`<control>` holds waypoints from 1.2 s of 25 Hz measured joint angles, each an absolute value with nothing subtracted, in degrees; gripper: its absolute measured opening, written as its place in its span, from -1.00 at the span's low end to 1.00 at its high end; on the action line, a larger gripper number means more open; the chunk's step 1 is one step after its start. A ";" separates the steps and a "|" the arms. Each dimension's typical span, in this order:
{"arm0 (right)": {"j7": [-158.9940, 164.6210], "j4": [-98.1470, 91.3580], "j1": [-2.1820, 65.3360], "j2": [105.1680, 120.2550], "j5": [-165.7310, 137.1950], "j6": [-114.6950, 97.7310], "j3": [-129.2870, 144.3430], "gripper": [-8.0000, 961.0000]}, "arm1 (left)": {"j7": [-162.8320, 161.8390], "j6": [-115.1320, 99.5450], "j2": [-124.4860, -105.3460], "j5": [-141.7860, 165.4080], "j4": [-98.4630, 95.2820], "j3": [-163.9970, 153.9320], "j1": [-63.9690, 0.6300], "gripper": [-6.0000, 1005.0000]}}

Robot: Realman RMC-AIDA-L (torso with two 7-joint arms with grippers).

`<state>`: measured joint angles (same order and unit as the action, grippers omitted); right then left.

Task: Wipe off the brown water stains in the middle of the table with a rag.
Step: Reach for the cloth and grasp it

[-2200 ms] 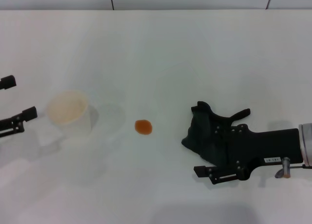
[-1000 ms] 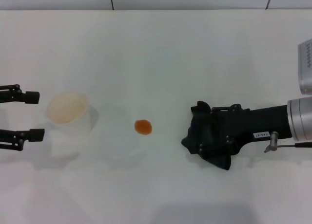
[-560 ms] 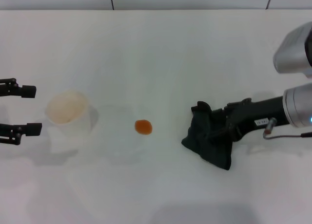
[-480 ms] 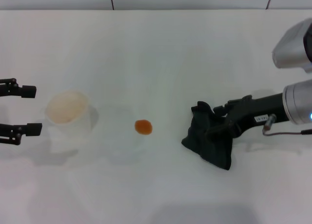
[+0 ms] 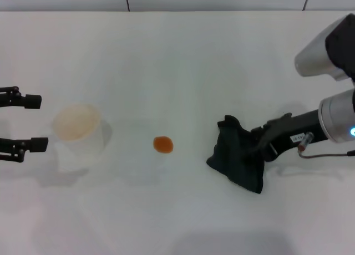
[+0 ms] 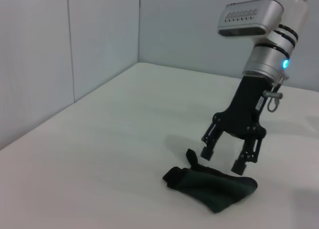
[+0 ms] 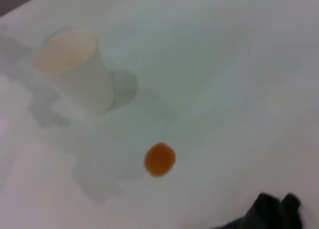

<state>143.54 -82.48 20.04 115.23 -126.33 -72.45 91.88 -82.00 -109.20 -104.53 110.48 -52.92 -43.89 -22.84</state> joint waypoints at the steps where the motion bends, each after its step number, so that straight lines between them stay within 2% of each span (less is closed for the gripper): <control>1: 144.39 -82.85 20.07 115.22 -126.96 -73.11 92.23 0.75 | -82.00 -109.17 -104.56 110.48 -52.91 -43.88 -22.81 0.75; 30: 153.24 -85.53 21.66 115.40 -133.99 -65.34 103.32 0.75 | -80.51 -109.14 -104.78 111.28 -52.92 -44.21 -23.20 0.75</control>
<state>153.24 -85.53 21.66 115.40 -133.99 -65.34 103.32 -80.51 -109.14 -104.78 111.28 -52.92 -44.21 -23.20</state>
